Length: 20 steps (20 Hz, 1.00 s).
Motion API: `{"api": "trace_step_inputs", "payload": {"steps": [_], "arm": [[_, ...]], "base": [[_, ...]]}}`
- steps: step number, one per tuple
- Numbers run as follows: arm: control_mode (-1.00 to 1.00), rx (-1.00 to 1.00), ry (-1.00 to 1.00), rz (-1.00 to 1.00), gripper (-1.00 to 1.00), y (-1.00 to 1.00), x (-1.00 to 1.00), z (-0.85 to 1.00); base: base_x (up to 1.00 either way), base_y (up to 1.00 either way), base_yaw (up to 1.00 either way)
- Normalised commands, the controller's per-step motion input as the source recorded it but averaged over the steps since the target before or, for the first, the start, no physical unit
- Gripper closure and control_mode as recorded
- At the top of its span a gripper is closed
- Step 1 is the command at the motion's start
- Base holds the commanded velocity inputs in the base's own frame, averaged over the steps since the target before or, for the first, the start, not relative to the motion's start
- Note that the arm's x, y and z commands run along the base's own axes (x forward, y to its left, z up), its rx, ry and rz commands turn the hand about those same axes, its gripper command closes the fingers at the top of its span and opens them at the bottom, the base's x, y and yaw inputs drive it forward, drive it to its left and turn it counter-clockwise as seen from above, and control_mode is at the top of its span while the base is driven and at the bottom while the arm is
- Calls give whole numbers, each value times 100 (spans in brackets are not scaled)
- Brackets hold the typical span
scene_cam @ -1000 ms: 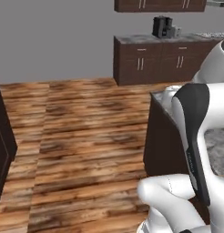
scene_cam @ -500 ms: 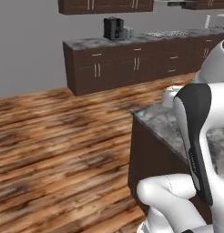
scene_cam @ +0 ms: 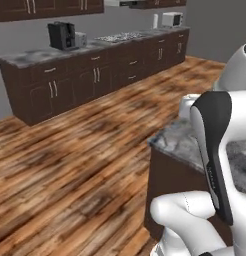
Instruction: Pick the tangerine and peach from the fridge and place them inside the tupperware on the counter.
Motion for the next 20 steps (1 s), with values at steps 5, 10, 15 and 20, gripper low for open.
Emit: {"api": "trace_step_inputs", "payload": {"steps": [5, 10, 15, 20], "arm": [[100, 0, 0, 0, 100, 0, 0, 0], [100, 0, 0, 0, 100, 0, 0, 0], [100, 0, 0, 0, 100, 0, 0, 0], [100, 0, 0, 0, 100, 0, 0, 0]], "base": [[60, 100, -58], [68, 100, -62], [73, 100, -67], [73, 100, -71]]}}
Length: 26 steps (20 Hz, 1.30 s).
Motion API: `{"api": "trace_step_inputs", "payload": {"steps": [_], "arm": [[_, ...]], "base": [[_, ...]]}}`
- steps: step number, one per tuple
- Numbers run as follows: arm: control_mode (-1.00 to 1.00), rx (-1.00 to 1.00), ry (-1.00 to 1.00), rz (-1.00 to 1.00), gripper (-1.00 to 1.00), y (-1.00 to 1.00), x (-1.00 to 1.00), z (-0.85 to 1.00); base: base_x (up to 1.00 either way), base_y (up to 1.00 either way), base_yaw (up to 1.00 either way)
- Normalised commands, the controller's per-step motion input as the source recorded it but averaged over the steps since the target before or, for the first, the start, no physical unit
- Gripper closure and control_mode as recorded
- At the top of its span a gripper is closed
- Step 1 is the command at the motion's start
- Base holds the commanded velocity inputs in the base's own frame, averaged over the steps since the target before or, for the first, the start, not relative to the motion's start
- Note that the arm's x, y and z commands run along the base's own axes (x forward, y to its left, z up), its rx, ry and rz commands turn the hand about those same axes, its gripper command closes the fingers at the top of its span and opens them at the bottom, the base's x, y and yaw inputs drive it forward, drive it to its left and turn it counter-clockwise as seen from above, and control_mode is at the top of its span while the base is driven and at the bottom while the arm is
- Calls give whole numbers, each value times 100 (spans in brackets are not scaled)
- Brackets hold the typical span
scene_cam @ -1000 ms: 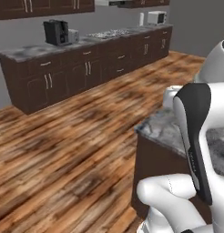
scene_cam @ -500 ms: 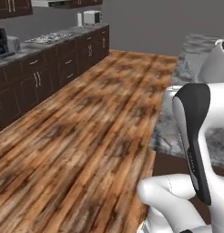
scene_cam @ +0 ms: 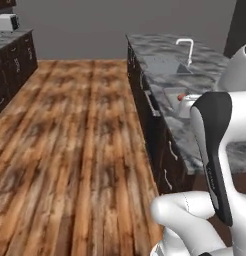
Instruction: Pick the tangerine and peach from the fridge and place them inside the tupperware on the counter.
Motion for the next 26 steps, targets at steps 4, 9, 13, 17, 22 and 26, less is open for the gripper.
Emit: {"api": "trace_step_inputs", "payload": {"steps": [4, 9, 13, 17, 22, 26], "arm": [[100, 0, 0, 0, 100, 0, 0, 0], [100, 0, 0, 0, 100, 0, 0, 0], [100, 0, 0, 0, 100, 0, 0, 0], [100, 0, 0, 0, 100, 0, 0, 0], [100, 0, 0, 0, 100, 0, 0, 0], [100, 0, 0, 0, 100, 0, 0, 0]], "base": [[76, 100, -73], [86, 100, -79], [85, 100, -77], [82, 100, -74], [77, 100, -69], [73, 100, -67]]}}
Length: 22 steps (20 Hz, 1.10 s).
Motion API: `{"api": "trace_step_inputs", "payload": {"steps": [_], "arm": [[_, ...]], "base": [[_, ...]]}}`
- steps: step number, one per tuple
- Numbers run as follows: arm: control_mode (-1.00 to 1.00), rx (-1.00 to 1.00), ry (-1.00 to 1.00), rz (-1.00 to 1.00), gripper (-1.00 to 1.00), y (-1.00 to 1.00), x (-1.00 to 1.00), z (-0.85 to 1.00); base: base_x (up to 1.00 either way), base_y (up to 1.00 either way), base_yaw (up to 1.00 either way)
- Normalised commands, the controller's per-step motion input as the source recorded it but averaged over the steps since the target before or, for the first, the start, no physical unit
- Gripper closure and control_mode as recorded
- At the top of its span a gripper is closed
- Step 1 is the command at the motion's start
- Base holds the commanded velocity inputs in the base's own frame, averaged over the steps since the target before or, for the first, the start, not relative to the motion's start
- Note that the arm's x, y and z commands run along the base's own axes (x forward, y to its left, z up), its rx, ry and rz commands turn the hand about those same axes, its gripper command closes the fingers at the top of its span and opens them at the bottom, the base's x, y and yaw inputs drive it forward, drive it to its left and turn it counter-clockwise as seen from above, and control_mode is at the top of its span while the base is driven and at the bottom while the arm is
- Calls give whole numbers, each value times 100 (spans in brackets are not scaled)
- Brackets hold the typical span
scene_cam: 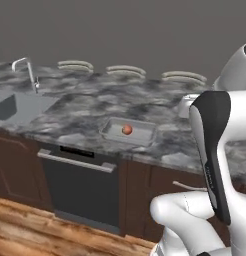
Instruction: Pick the tangerine and peach from the fridge and place them inside the tupperware on the counter.
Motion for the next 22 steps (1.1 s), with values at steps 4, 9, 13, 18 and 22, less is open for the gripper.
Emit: {"api": "trace_step_inputs", "payload": {"steps": [4, 9, 13, 18, 22], "arm": [[100, 0, 0, 0, 100, 0, 0, 0], [100, 0, 0, 0, 100, 0, 0, 0], [100, 0, 0, 0, 100, 0, 0, 0], [100, 0, 0, 0, 100, 0, 0, 0], [-100, 6, 14, 0, 100, -11, 30, -24]], "base": [[64, 100, -64], [56, 98, -57], [80, 51, -40], [70, 9, -10], [12, 0, 0]]}}
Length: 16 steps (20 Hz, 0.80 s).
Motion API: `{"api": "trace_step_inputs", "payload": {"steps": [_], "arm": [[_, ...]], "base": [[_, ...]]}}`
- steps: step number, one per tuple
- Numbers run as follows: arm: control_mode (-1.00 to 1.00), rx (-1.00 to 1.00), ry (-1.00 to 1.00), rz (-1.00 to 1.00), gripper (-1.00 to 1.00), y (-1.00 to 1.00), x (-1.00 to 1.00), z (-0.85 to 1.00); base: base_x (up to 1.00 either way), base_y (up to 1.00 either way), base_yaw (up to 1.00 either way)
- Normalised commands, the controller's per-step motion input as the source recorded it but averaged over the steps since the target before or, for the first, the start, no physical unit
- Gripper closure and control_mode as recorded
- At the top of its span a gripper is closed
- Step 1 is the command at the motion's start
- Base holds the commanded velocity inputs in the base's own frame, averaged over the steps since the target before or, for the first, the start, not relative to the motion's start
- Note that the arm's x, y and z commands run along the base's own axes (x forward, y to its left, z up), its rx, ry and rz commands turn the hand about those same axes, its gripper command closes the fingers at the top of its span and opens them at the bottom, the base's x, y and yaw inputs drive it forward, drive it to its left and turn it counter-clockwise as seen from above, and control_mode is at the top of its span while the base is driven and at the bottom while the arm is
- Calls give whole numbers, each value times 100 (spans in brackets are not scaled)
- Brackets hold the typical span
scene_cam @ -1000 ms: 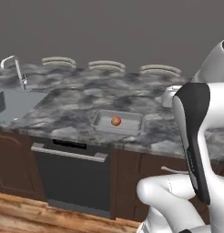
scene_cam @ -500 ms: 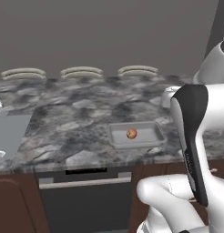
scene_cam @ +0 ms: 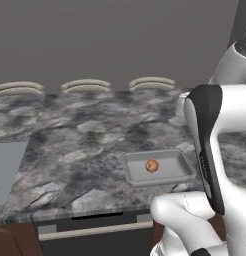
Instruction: Pick the tangerine and peach from the fridge and place them inside the tupperware on the counter.
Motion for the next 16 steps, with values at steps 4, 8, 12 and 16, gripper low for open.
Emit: {"api": "trace_step_inputs", "payload": {"steps": [4, 8, 12, 16], "arm": [[-100, 0, 45, 11, 100, -12, 20, -60], [-100, 0, 26, 42, 100, -22, 0, -77], [-100, 3, 19, 47, 100, -33, 5, -80], [-100, 0, 0, 17, 100, -9, 22, -71]], "base": [[0, 0, 0], [0, 0, 0], [0, 0, 0], [0, 0, 0]]}}
